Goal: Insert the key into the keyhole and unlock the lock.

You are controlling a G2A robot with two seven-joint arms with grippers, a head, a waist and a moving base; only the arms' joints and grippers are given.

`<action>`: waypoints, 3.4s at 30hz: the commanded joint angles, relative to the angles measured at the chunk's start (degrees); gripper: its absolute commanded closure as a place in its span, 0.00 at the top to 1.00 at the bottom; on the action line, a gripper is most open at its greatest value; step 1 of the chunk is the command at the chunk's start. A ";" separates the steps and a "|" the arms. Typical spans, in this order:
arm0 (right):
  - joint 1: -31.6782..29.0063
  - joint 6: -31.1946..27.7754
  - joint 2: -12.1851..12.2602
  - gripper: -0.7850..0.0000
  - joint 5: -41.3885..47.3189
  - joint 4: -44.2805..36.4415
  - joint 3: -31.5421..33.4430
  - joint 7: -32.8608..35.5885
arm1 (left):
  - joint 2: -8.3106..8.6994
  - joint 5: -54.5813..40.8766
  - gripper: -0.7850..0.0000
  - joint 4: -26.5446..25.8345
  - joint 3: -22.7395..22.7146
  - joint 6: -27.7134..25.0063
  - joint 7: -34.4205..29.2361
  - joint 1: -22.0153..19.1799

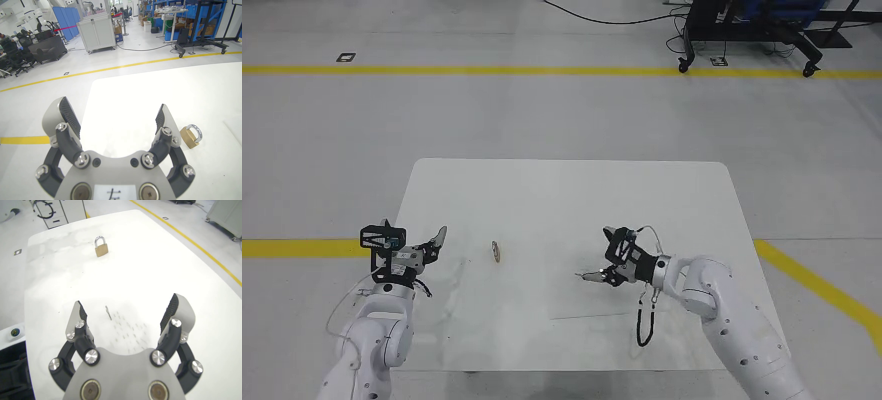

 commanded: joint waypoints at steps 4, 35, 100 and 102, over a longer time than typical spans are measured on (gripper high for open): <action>2.15 1.29 -0.24 1.00 -5.13 -0.18 -4.13 6.45 | 0.00 0.00 1.00 0.00 0.00 0.00 0.00 0.00; 8.73 1.31 -1.05 0.13 -8.84 5.14 -13.14 10.27 | 0.00 0.00 1.00 0.00 0.00 0.00 0.00 0.00; 4.48 -3.59 1.19 0.00 -8.34 4.27 -6.71 -8.14 | -3.36 37.09 1.00 1.65 35.58 -14.17 -23.18 -18.29; 4.48 -3.59 1.19 0.00 -8.34 4.27 -6.71 -8.14 | -3.58 36.65 1.00 1.76 35.86 -12.93 -22.81 -18.42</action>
